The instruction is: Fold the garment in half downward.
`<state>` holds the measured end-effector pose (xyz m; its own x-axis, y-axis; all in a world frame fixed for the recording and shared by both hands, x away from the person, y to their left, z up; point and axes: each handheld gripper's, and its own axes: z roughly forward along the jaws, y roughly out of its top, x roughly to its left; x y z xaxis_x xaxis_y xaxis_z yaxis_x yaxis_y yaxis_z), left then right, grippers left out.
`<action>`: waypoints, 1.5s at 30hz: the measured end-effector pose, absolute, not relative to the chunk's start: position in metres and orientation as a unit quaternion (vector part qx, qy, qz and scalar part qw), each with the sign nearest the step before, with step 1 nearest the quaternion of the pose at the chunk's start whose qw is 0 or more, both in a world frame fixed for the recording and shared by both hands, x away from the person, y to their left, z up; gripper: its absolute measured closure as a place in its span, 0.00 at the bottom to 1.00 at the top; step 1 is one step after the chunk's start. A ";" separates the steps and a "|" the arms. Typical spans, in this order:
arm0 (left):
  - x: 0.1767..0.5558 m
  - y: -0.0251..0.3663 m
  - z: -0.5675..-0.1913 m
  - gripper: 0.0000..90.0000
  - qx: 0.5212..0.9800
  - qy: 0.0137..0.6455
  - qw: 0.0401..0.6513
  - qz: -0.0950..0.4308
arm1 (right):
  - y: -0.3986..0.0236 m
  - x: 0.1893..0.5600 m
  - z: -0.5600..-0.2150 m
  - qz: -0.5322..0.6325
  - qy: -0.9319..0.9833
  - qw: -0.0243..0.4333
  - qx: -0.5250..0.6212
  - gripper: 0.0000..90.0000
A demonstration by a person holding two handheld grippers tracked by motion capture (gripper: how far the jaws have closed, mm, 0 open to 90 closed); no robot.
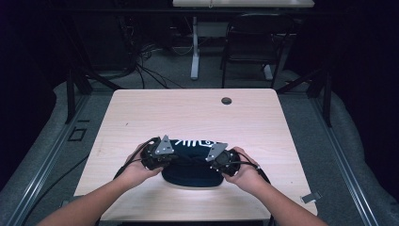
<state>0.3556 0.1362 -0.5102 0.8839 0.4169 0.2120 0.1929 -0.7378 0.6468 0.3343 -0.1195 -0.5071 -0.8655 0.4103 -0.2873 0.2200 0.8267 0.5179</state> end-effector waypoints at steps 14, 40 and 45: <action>0.344 0.138 -0.527 0.88 0.923 0.168 0.316 0.143 | -0.119 0.324 -0.520 0.244 0.936 0.189 0.167 0.94; 0.323 0.149 -0.556 0.81 0.929 0.167 0.317 0.092 | -0.120 0.297 -0.543 0.259 0.940 0.137 0.174 0.84; 0.323 0.149 -0.559 0.82 0.927 0.176 0.319 0.088 | -0.126 0.298 -0.544 0.263 0.936 0.136 0.189 0.83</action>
